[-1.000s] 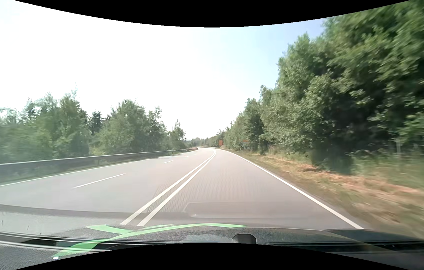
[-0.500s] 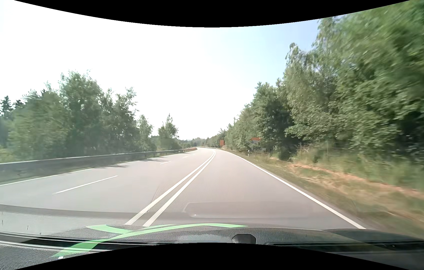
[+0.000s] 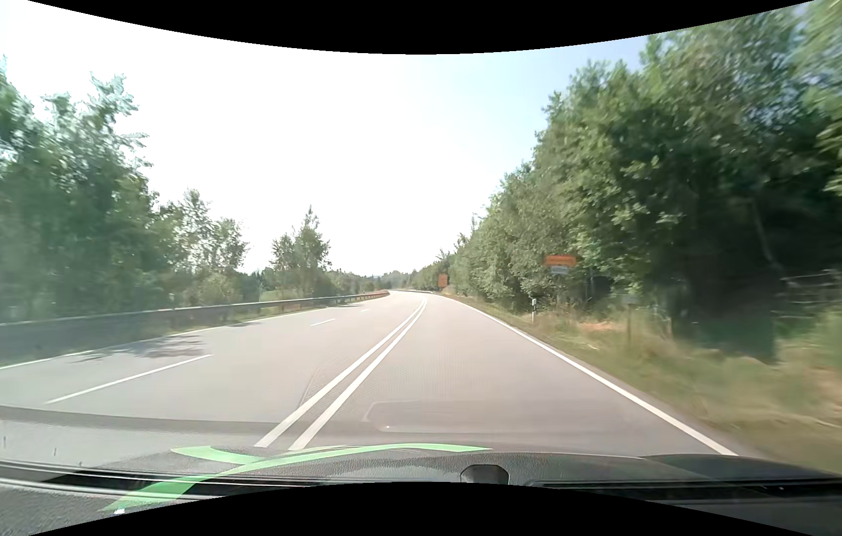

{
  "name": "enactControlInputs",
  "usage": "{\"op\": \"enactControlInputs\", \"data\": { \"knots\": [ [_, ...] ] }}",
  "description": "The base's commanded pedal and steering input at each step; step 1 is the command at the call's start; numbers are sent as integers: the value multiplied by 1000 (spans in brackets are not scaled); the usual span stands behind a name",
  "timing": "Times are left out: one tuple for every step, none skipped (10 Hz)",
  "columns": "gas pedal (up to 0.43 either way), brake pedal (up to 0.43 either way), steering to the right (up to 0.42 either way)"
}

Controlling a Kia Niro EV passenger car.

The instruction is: Follow the waypoints while adhering to traffic rules and regulations

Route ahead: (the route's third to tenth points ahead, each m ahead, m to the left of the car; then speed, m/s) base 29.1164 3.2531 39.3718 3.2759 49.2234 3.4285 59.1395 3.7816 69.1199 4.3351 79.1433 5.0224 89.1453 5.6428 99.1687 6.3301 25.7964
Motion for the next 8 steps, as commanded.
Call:
{"op": "enactControlInputs", "data": {
  "knots": [
    [138,0,-4],
    [150,0,-4],
    [150,0,-4],
    [157,0,-4],
    [169,0,-4],
    [169,0,-5],
    [169,0,-6],
    [169,0,-6]
  ]
}}
